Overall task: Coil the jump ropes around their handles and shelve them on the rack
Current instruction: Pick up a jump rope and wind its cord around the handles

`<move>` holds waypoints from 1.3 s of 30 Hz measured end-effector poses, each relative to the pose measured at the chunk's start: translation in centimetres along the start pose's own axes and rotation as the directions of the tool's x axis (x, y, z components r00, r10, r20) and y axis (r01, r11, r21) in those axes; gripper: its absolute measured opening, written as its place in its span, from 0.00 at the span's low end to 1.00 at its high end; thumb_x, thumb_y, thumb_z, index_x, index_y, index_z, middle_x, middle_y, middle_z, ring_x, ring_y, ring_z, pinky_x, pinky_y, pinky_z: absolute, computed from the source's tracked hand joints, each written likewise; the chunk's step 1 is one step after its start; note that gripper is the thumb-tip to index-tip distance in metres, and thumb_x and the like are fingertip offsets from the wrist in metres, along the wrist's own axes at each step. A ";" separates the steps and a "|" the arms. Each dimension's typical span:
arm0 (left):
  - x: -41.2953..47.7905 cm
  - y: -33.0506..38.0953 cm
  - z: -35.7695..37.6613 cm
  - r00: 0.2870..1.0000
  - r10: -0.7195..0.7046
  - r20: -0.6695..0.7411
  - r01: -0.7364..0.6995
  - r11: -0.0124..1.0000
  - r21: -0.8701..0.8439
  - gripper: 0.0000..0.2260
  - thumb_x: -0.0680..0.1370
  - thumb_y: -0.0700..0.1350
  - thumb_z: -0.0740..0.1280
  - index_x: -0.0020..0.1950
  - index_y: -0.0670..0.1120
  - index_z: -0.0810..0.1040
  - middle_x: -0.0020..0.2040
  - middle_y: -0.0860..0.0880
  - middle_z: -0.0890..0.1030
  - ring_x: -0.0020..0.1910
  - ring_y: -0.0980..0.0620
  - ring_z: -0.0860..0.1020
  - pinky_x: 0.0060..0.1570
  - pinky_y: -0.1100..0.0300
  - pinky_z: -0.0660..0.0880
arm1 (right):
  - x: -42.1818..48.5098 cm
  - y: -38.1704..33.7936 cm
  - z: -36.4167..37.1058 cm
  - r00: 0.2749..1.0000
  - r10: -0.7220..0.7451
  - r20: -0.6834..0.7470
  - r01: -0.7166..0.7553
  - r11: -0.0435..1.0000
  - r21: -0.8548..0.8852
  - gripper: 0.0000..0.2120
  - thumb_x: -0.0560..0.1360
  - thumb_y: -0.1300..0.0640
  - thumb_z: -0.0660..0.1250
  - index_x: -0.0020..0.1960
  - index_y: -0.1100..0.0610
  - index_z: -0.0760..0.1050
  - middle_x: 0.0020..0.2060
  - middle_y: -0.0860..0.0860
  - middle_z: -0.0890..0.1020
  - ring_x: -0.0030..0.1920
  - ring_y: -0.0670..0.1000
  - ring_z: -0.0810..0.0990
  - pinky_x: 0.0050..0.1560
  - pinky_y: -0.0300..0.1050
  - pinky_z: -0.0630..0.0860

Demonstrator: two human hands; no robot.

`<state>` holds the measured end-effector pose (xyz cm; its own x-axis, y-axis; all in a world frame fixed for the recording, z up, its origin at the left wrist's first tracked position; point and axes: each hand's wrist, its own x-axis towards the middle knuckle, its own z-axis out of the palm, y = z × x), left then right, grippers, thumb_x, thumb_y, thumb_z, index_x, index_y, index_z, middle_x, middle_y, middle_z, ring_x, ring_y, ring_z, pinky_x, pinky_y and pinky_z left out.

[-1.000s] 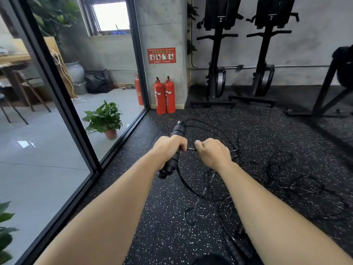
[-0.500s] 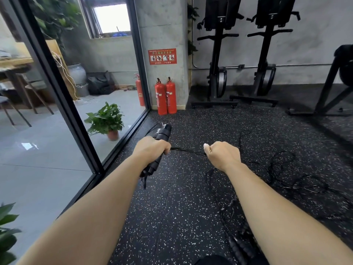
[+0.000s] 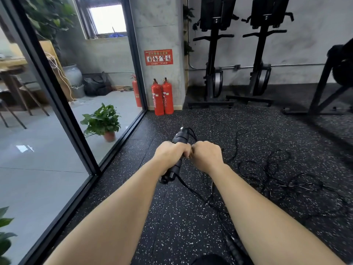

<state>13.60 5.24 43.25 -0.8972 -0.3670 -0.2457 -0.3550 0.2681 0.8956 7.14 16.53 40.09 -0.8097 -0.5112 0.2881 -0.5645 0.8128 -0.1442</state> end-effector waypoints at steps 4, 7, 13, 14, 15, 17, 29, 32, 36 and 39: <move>-0.3 0.0 -0.5 0.999 0.022 -0.045 -0.016 0.992 0.123 0.04 0.64 0.44 0.69 0.36 0.45 0.79 0.37 0.47 0.79 0.33 0.48 0.74 0.33 0.60 0.72 | -0.2 0.9 0.8 1.000 0.003 -0.015 -0.003 1.000 0.013 0.28 0.82 0.41 0.46 0.37 0.55 0.76 0.40 0.54 0.83 0.45 0.58 0.81 0.38 0.45 0.67; 0.0 -0.2 -1.3 0.998 0.026 -0.053 -0.016 0.983 0.181 0.12 0.62 0.46 0.69 0.42 0.43 0.79 0.39 0.46 0.81 0.34 0.47 0.76 0.34 0.59 0.74 | -0.1 2.0 0.9 0.999 0.016 0.035 -0.017 1.000 0.015 0.31 0.81 0.37 0.43 0.29 0.54 0.68 0.33 0.51 0.79 0.44 0.56 0.81 0.37 0.45 0.66; 0.3 -0.6 -2.7 0.997 0.053 -0.059 -0.033 0.953 0.301 0.11 0.61 0.48 0.70 0.39 0.44 0.79 0.38 0.47 0.80 0.34 0.49 0.75 0.31 0.61 0.69 | -0.1 3.9 1.4 0.994 0.007 0.109 -0.002 0.999 -0.042 0.33 0.81 0.37 0.42 0.27 0.54 0.66 0.25 0.48 0.71 0.35 0.55 0.73 0.60 0.50 0.67; 0.4 -0.8 -3.0 0.995 0.056 -0.077 -0.029 0.948 0.317 0.09 0.63 0.46 0.71 0.39 0.43 0.78 0.38 0.47 0.79 0.34 0.49 0.75 0.30 0.61 0.69 | -0.2 4.3 1.4 0.991 0.030 0.130 -0.024 0.999 -0.047 0.33 0.81 0.37 0.42 0.27 0.54 0.67 0.26 0.48 0.71 0.35 0.55 0.73 0.61 0.51 0.66; 0.5 -1.0 -3.4 0.994 0.060 -0.094 -0.026 0.944 0.330 0.07 0.65 0.45 0.71 0.39 0.44 0.78 0.37 0.47 0.79 0.34 0.49 0.74 0.30 0.61 0.68 | -0.3 4.5 1.3 0.989 0.048 0.139 -0.042 0.998 -0.044 0.33 0.81 0.37 0.42 0.28 0.55 0.67 0.26 0.48 0.71 0.35 0.54 0.73 0.61 0.51 0.66; 0.7 -1.3 -3.7 0.991 0.068 -0.113 -0.025 0.938 0.346 0.07 0.66 0.45 0.71 0.40 0.44 0.78 0.37 0.48 0.79 0.34 0.50 0.74 0.30 0.61 0.68 | -0.2 4.2 1.2 0.994 0.059 0.088 -0.058 0.998 -0.019 0.32 0.81 0.37 0.43 0.27 0.55 0.66 0.26 0.48 0.71 0.35 0.54 0.74 0.52 0.48 0.69; -0.7 -0.5 -0.9 0.986 -0.035 0.166 0.067 0.979 -0.191 0.03 0.70 0.37 0.64 0.42 0.42 0.75 0.32 0.46 0.78 0.27 0.50 0.76 0.28 0.64 0.72 | 0.3 -0.3 -1.2 1.000 0.010 -0.028 -0.012 0.998 -0.054 0.26 0.83 0.43 0.48 0.49 0.57 0.80 0.49 0.56 0.83 0.53 0.58 0.81 0.45 0.46 0.70; -0.6 -0.5 0.1 0.972 -0.042 0.232 0.115 0.944 -0.310 0.05 0.70 0.38 0.62 0.44 0.43 0.74 0.36 0.44 0.77 0.26 0.50 0.74 0.26 0.65 0.71 | -0.1 -0.5 -1.4 0.999 0.030 -0.027 -0.032 0.998 -0.049 0.23 0.83 0.47 0.49 0.51 0.58 0.79 0.52 0.56 0.82 0.55 0.58 0.80 0.48 0.47 0.72; -0.5 -1.1 0.7 0.992 -0.055 0.115 0.083 0.963 -0.256 0.10 0.63 0.41 0.67 0.42 0.40 0.74 0.34 0.45 0.75 0.27 0.50 0.71 0.31 0.62 0.70 | -0.3 -0.3 -1.4 0.997 -0.001 -0.081 0.012 0.991 0.131 0.24 0.83 0.49 0.50 0.40 0.59 0.77 0.44 0.57 0.83 0.49 0.60 0.79 0.53 0.50 0.68; -0.2 -1.6 0.1 0.996 -0.076 0.047 0.084 0.975 -0.204 0.22 0.56 0.45 0.68 0.49 0.40 0.74 0.40 0.43 0.75 0.32 0.47 0.72 0.34 0.59 0.72 | -0.1 1.0 -2.9 0.947 0.251 -0.200 -0.109 0.837 0.536 0.23 0.82 0.52 0.51 0.47 0.63 0.80 0.47 0.58 0.83 0.50 0.59 0.79 0.54 0.51 0.72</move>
<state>14.32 4.95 41.78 -0.8788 -0.3443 -0.3305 -0.3684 0.0491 0.9284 7.18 18.22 42.69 -0.8766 -0.2241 0.4258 -0.4703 0.5863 -0.6596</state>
